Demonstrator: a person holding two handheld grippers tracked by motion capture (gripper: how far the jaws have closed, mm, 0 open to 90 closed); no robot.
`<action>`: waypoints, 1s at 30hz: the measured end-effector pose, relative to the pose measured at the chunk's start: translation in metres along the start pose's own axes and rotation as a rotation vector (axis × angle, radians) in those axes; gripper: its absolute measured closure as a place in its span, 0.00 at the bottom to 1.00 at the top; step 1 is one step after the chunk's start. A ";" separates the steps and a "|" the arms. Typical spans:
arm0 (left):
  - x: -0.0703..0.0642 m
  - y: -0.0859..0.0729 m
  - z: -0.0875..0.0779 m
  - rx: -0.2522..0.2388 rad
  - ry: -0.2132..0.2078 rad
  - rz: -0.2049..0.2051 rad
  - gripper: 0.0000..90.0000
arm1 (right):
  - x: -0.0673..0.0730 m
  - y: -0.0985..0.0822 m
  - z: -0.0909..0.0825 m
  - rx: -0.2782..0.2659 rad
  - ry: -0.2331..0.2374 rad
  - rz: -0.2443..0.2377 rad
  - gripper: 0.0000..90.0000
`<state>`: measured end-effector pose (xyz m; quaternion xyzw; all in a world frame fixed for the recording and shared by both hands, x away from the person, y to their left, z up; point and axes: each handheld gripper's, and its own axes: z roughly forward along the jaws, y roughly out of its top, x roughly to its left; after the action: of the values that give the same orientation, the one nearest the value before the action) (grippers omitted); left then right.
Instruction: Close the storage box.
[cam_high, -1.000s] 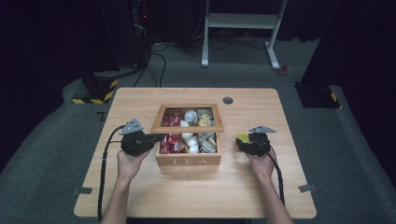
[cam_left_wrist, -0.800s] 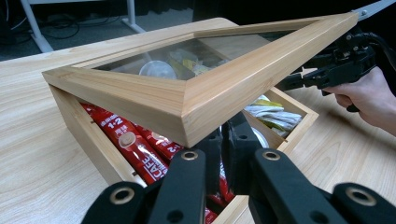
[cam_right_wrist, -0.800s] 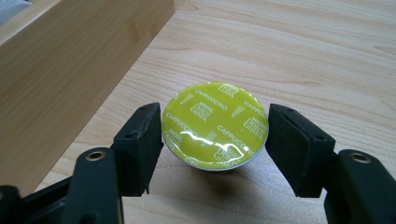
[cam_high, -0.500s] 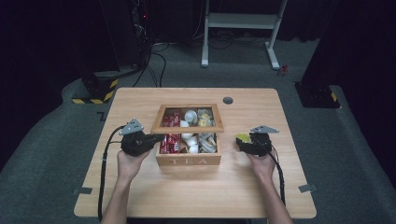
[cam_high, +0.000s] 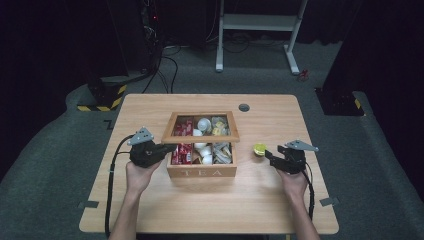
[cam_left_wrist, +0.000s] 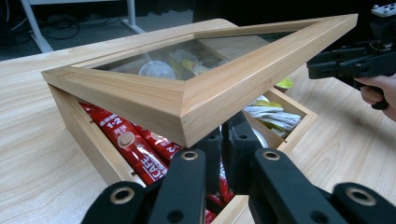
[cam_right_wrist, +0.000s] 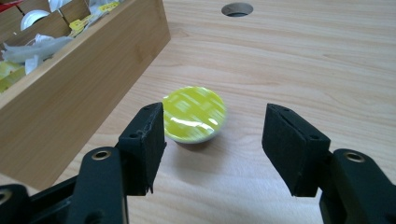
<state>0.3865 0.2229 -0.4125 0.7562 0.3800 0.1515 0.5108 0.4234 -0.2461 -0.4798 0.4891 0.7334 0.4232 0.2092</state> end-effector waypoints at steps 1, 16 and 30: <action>0.000 0.000 0.000 0.000 0.000 0.000 0.96 | -0.001 -0.002 -0.002 -0.003 0.001 0.001 0.44; -0.001 -0.002 0.000 -0.001 0.000 -0.011 0.96 | -0.009 -0.037 -0.017 0.023 -0.051 0.022 0.47; -0.002 -0.008 0.001 0.008 -0.001 -0.014 0.96 | -0.007 -0.054 -0.017 0.076 -0.106 0.008 0.48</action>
<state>0.3826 0.2220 -0.4195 0.7554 0.3857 0.1459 0.5092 0.3857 -0.2685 -0.5157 0.5215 0.7349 0.3693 0.2273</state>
